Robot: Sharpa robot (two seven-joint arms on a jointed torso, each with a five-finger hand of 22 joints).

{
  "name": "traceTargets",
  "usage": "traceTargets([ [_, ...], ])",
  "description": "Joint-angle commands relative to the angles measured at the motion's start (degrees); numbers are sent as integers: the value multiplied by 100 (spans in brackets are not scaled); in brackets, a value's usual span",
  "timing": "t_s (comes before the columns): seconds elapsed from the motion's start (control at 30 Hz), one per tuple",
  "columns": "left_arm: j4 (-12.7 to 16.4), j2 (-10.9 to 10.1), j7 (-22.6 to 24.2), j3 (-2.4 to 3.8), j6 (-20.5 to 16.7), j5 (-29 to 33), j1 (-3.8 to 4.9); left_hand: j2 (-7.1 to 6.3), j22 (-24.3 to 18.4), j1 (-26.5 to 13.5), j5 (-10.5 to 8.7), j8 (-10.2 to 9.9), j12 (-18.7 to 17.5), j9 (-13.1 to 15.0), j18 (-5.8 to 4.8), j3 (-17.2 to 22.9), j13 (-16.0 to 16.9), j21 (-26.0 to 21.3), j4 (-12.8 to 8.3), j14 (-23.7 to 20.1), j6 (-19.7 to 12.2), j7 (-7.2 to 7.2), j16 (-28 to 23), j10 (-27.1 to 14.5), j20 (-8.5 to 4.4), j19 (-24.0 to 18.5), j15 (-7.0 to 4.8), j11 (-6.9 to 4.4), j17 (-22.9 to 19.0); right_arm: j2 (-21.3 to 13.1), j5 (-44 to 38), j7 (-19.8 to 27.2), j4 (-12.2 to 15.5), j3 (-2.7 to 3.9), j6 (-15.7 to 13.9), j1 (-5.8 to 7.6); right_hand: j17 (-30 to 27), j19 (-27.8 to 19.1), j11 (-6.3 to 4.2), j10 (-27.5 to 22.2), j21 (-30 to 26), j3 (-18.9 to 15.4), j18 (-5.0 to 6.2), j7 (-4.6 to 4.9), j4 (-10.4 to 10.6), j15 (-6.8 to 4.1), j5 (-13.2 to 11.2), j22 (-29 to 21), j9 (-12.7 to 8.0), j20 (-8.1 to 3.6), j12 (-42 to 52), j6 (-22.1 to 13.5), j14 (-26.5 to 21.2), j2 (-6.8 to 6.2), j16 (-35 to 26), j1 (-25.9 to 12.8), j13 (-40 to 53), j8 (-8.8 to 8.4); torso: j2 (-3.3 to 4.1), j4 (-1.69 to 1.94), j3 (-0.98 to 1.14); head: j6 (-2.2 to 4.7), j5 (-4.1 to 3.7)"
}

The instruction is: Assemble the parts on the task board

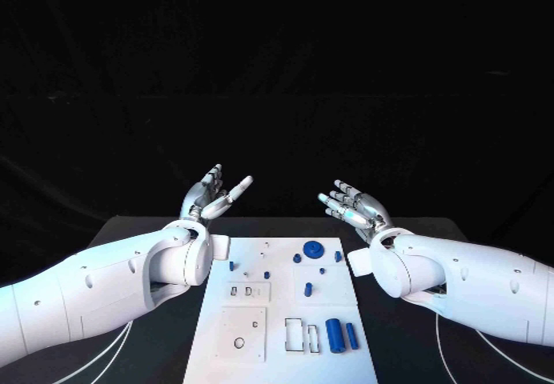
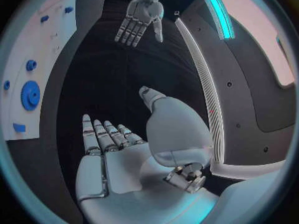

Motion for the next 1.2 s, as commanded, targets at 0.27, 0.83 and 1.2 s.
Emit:
traceTargets([
  [0.27,311,-366,116,4,520,-126,8,593,634,621,-137,961,1137,592,362,1602,361,1310,10,3460,2374,886,1432,3390,121,2999,131,414,814,-123,-2381,-159,-148,-129,360,216,560,2721,-254,3929,895,478,565,817,-557,-371,19,297,701,22,612,2972,3654,-152,1006,864,220,1132,163,-4,-6,-53,-6],
  [0.83,549,-567,-147,5,830,-310,33,419,652,1105,-244,1697,1066,984,614,2202,347,1920,-52,5161,4385,583,1883,5428,-163,4558,-374,-10,1305,-181,-4188,-685,-255,-127,538,456,601,3812,-573,5194,1157,1069,607,553,-762,-730,-69,254,775,-298,263,4346,4815,-567,1079,801,223,1298,386,112,-57,-70,-109],
  [1.2,1138,-904,-315,19,1053,-440,101,341,662,1041,-256,1738,992,1009,614,2265,352,2006,-44,5346,4492,546,1986,5620,-228,4711,-439,-58,1429,-159,-6704,-1689,-226,-115,1077,669,1286,4812,-842,5809,2084,964,599,351,-869,-1180,26,736,846,-774,170,4657,6246,-852,1744,778,255,1340,672,255,-121,-78,-306],
])
